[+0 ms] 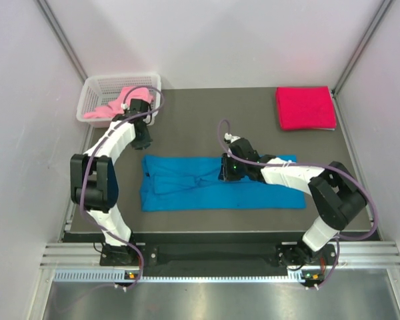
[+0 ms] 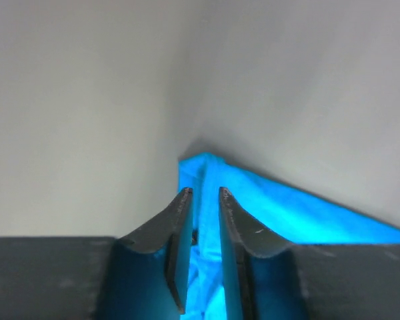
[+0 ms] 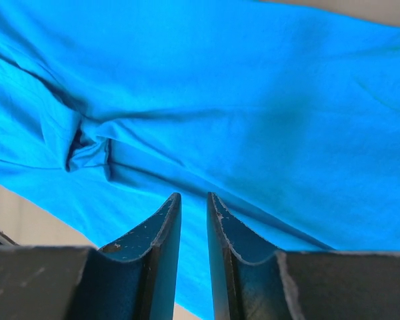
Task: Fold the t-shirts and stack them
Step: Fold the tshirt
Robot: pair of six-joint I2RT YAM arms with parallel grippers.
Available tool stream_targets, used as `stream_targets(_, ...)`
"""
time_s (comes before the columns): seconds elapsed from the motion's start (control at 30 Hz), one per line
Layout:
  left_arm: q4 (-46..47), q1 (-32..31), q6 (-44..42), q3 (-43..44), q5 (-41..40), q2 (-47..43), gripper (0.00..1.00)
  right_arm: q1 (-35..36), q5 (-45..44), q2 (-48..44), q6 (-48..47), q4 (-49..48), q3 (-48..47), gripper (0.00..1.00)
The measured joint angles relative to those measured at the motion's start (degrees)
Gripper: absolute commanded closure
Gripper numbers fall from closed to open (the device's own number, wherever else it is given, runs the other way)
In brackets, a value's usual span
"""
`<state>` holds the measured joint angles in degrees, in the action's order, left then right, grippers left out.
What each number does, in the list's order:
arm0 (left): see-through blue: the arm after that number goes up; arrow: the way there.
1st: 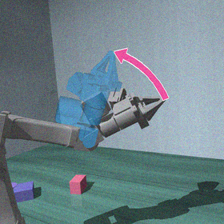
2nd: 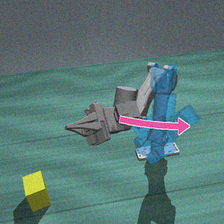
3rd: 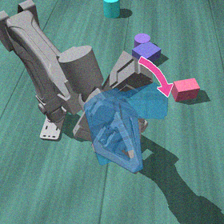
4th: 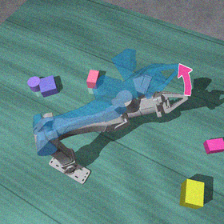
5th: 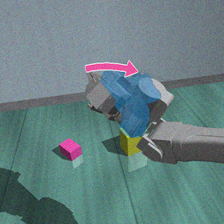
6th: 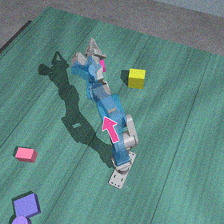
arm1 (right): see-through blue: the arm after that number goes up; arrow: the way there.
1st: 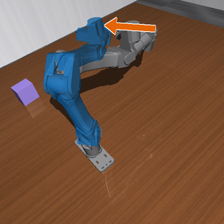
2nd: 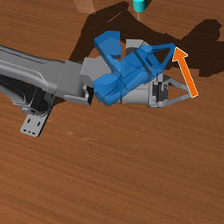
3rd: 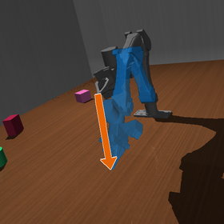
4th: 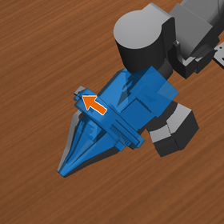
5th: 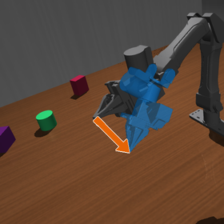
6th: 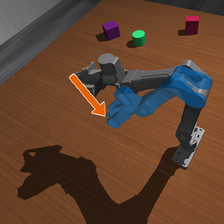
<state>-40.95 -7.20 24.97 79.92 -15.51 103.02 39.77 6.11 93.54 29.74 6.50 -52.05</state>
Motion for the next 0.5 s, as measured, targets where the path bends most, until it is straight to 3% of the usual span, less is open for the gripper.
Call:
stream_targets(0.1, 0.8, 0.0, -0.1, -0.5, 1.8, -1.7, 1.00, -0.2, 0.0, -0.3, 0.0, 0.0, 0.0, 0.78)
stream_targets(0.5, 4.1, 0.0, 2.0, -8.2, 1.2, 3.1, 1.00, -3.2, -1.5, -1.3, -0.5, -0.1, 1.8, 0.82)
